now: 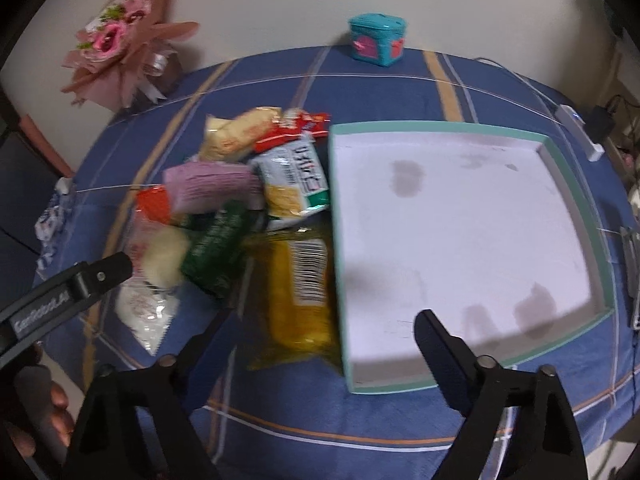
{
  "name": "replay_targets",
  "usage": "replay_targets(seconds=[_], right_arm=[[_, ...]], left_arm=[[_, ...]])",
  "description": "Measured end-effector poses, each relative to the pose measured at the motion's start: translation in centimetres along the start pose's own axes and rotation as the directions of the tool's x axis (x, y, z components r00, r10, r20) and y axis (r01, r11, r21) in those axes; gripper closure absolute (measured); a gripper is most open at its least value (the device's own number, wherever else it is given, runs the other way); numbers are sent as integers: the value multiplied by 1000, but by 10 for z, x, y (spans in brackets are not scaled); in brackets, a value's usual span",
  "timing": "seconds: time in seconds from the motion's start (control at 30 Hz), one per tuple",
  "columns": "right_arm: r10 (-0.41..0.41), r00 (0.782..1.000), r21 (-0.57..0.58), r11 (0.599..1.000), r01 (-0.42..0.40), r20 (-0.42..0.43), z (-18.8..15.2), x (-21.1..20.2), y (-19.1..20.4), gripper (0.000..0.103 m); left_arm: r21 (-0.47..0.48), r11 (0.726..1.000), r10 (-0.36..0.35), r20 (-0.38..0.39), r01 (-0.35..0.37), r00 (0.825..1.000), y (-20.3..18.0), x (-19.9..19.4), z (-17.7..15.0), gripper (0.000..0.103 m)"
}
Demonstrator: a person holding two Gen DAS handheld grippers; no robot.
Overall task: Organize snacks
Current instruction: 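Grasp the yellow barcode bread bag with the right tool while the left grasps the white printed packet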
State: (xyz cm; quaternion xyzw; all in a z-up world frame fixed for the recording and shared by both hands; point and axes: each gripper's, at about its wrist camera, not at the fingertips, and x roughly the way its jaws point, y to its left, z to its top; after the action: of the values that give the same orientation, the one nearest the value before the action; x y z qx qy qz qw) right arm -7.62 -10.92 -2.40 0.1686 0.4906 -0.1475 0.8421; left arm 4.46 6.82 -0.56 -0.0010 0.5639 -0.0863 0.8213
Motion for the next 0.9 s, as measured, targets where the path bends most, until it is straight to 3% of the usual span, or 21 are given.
replay_targets(seconds=[0.13,0.47,0.9], right_arm=[[56,998,-30,998,-56,-5,0,2,15,34],[28,996,-46,998,-32,-89,1,35,29,57],[17,991,-37,999,-22,-134,-3,56,26,58]], left_arm=[[-26,1000,-7,-35,6,999,10,8,1,0],[-76,997,-12,-174,-1,985,22,47,-1,1],[-128,992,-20,-230,-10,973,28,79,-5,22]])
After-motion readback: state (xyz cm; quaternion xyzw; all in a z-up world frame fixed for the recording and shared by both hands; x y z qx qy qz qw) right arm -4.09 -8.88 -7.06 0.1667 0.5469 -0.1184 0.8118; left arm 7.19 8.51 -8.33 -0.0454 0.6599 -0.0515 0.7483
